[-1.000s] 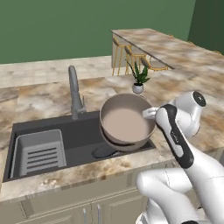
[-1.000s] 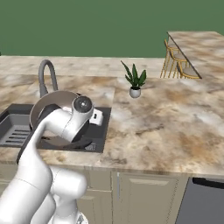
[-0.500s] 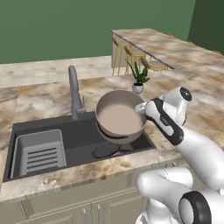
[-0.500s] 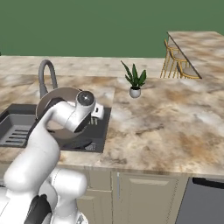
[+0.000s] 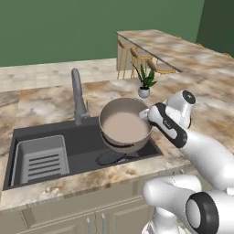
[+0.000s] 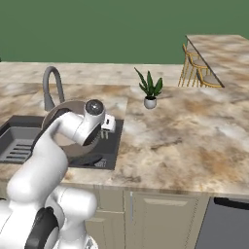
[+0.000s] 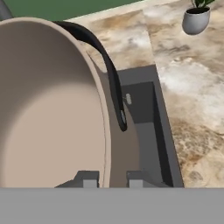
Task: Move the pot and pan from the stove into the sink.
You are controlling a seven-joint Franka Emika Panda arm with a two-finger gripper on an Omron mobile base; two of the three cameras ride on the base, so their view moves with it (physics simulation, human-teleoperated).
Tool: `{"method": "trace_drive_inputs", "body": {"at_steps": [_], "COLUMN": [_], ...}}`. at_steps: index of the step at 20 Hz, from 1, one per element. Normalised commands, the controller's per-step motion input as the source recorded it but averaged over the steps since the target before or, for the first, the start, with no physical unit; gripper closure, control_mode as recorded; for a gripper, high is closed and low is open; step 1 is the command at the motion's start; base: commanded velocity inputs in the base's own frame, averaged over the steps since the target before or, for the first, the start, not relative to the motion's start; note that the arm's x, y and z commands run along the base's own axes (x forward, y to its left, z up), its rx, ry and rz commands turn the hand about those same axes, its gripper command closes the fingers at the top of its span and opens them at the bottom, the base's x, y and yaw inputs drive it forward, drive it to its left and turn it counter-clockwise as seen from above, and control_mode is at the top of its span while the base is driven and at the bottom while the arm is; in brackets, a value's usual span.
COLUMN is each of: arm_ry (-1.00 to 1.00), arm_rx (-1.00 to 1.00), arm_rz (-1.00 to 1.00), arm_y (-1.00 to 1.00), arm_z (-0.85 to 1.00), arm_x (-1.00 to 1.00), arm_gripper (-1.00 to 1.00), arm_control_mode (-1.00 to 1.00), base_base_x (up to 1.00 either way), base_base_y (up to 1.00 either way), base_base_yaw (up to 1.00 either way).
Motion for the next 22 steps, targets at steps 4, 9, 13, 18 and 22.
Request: {"method": "trace_drive_inputs", "body": {"at_steps": [4, 9, 13, 18, 22], "arm_ry": [0.0, 0.0, -0.03, -0.06, -0.03], "arm_rx": [-0.15, -0.14, -0.02, 0.11, 0.04], "arm_rz": [0.0, 0.0, -0.01, -0.03, 0.0], "arm_y": [0.21, 0.28, 0.17, 0.0, 0.01], "arm_z": [-0.32, -0.39, -0.11, 0.08, -0.05], "arm_x": [0.11, 0.17, 0.36, 0.47, 0.41], "arm_gripper": [1.0, 1.0, 1.0, 1.0, 1.0], "arm_control_mode": [-1.0, -1.0, -1.0, -1.0, -1.0], "base_base_x": [0.0, 0.0, 0.0, 0.0, 0.0], "base_base_y": [0.0, 0.0, 0.0, 0.0, 0.0], "base_base_yaw": [0.0, 0.0, 0.0, 0.0, 0.0]}}
